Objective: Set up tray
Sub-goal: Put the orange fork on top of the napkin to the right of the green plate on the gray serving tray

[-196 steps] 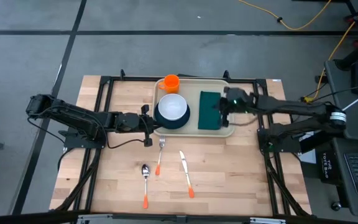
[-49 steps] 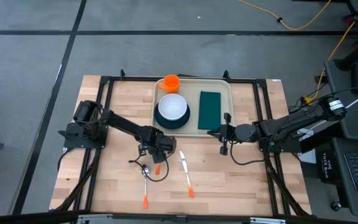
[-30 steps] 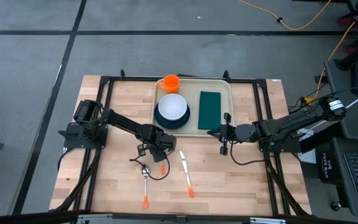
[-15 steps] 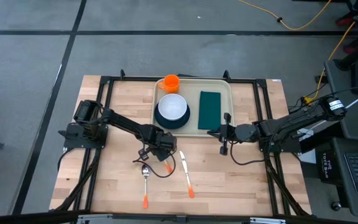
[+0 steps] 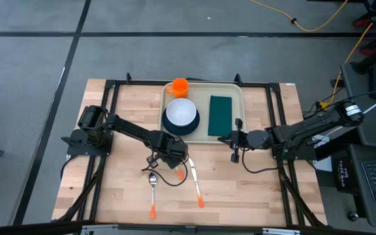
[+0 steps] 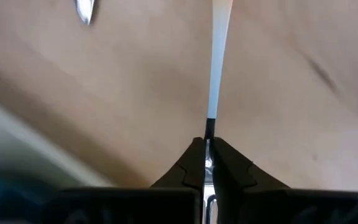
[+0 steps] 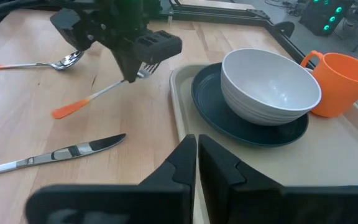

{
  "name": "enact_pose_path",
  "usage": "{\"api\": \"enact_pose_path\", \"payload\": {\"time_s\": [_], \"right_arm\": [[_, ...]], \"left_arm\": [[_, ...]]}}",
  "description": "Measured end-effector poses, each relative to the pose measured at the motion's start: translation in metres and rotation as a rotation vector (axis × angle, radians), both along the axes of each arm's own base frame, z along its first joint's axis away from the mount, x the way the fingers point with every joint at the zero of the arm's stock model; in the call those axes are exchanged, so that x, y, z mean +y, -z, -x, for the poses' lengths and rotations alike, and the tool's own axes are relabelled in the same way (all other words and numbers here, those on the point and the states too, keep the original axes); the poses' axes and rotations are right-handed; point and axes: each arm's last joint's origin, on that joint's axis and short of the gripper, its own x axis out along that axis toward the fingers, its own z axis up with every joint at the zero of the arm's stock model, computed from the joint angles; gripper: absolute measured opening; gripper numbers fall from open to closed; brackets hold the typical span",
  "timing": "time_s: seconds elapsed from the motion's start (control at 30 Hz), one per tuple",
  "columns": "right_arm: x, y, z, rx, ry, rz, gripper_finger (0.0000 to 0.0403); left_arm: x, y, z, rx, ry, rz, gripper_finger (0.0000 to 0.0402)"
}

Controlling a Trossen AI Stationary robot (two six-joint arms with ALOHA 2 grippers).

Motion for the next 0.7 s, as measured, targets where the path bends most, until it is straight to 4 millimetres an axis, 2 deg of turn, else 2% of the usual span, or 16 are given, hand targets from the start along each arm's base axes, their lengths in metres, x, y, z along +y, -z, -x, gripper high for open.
{"api": "enact_pose_path", "payload": {"time_s": [0.17, 0.47, 0.7], "right_arm": [[0.000, -0.004, -0.002, -0.044, -0.001, -0.010, 0.0023], [0.002, -0.012, -0.005, -0.128, -0.024, -0.042, 0.0009], [0.004, -0.015, -0.006, -0.159, -0.082, -0.105, 0.0015]], "left_arm": [[0.000, -0.008, -0.002, -0.002, -0.021, -0.062, 0.0005], [0.003, -0.037, -0.014, -0.085, -0.099, -0.180, 0.0007], [0.004, -0.050, -0.021, -0.130, -0.029, -0.293, 0.0007]]}}
